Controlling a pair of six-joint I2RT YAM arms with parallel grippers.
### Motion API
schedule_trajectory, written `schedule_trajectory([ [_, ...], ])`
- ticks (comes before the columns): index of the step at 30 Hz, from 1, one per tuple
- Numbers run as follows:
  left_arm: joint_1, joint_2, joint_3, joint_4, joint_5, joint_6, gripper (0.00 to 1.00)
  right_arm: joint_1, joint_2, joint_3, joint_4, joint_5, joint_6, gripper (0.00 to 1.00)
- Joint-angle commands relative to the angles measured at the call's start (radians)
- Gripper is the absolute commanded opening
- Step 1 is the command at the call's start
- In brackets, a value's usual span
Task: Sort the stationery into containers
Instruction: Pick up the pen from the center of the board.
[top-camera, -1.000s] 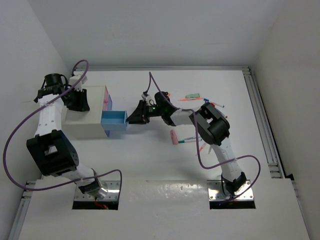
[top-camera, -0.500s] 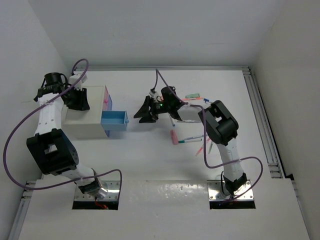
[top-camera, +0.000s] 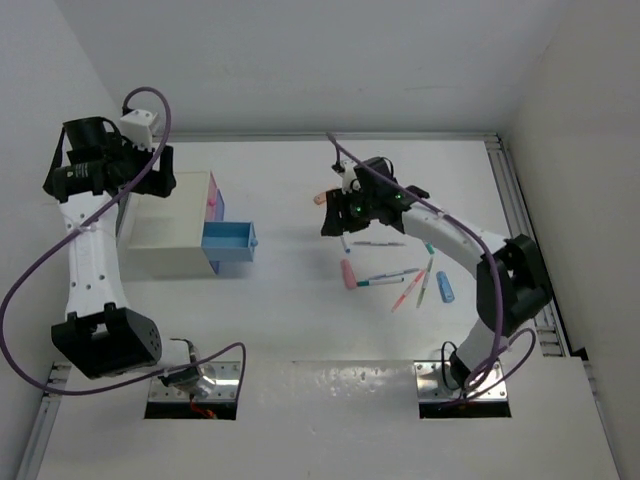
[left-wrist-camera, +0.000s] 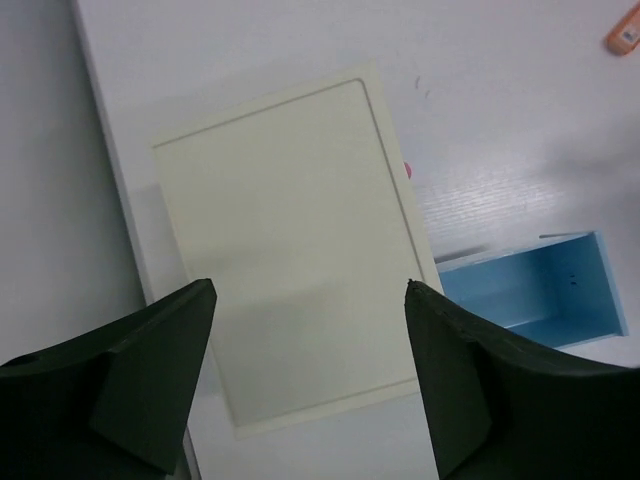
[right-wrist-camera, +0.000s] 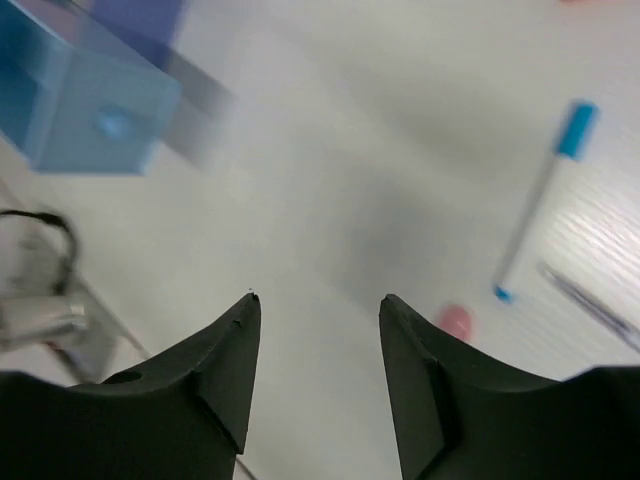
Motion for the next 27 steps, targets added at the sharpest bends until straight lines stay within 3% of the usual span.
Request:
schedule_trajectory([
  [1,-0.013,-0.068,-0.002,0.024,-0.048,-0.05,0.84,0.053,-0.071,-0.108,-0.134,0.264,-0.168,0.51],
  [6,-0.018,-0.111,-0.051,0.023,-0.1,-0.068,0.85,0.145,-0.085,-0.211,-0.111,0.436,-0.171,0.5],
  [13,-0.02,-0.16,-0.077,0.009,-0.131,-0.07,0.86,0.191,0.029,-0.168,-0.186,0.553,-0.082,0.49],
  [27,-0.021,-0.162,-0.099,0.007,-0.149,-0.053,0.86,0.184,0.128,-0.148,-0.125,0.461,-0.064,0.49],
])
